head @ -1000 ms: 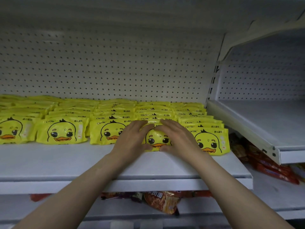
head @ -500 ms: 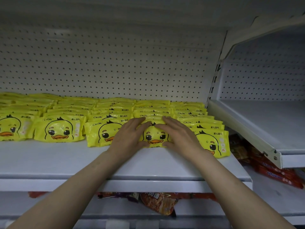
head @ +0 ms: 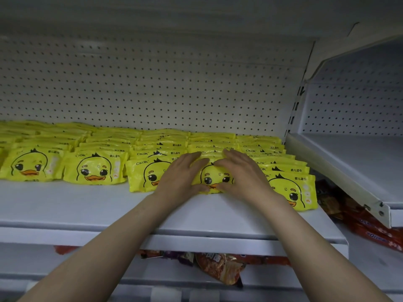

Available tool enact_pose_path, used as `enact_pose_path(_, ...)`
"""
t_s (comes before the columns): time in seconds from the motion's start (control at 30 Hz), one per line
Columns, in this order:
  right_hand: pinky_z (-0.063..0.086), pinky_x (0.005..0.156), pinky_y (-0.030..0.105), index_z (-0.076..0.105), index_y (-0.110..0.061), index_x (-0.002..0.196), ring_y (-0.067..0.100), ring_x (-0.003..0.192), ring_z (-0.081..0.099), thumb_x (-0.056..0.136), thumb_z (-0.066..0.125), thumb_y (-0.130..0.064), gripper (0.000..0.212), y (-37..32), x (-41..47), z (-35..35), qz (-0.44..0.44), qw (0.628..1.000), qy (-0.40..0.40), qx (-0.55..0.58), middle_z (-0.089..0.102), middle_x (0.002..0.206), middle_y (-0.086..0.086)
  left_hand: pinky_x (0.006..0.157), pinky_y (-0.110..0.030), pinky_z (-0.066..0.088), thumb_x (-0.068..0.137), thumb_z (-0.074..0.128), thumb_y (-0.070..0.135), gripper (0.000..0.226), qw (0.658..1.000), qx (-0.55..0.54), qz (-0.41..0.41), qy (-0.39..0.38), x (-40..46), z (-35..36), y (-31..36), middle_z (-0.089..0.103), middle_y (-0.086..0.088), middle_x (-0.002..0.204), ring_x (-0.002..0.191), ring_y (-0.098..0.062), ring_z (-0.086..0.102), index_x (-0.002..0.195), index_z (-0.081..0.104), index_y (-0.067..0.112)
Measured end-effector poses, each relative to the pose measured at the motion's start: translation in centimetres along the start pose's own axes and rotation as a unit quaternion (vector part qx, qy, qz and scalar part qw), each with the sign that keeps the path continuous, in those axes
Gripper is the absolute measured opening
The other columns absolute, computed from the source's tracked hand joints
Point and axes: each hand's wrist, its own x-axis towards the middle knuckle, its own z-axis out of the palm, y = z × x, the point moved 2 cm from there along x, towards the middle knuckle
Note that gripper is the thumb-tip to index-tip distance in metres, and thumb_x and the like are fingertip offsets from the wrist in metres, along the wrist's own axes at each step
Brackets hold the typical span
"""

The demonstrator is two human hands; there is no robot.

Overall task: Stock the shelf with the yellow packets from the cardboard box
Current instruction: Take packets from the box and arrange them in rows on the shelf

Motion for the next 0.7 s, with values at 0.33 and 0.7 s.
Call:
enact_pose_path(0.33,0.019,0.119,0.037,0.054,-0.029,0.136,0.021,0.145,0.029,0.08,0.075,-0.045,0.062,-7.7,4.1,2.2,-0.046,0.998,0.005,0.038,0.04,0.154,0.0,0.095,-0.044,0.046,0.07,0.073,0.051,0.067,0.998,0.024,-0.052,0.028,-4.9,-5.4,-6.9,0.052,-0.009,0.138,0.123,-0.033,0.049,0.129,0.06,0.022)
enact_pose_path(0.7,0.024,0.117,0.041,0.056,-0.023,0.136,0.027,0.14,0.039,0.072,0.082,-0.037,0.07,-12.4,5.6,6.4,-0.04,0.999,0.023,0.0,0.047,0.149,0.006,0.086,-0.044,0.052,0.052,0.092,0.033,0.08,0.995,0.093,0.017,-0.022,-6.9,-6.2,-11.1,0.057,-0.011,0.132,0.114,-0.034,0.054,0.125,0.061,0.019)
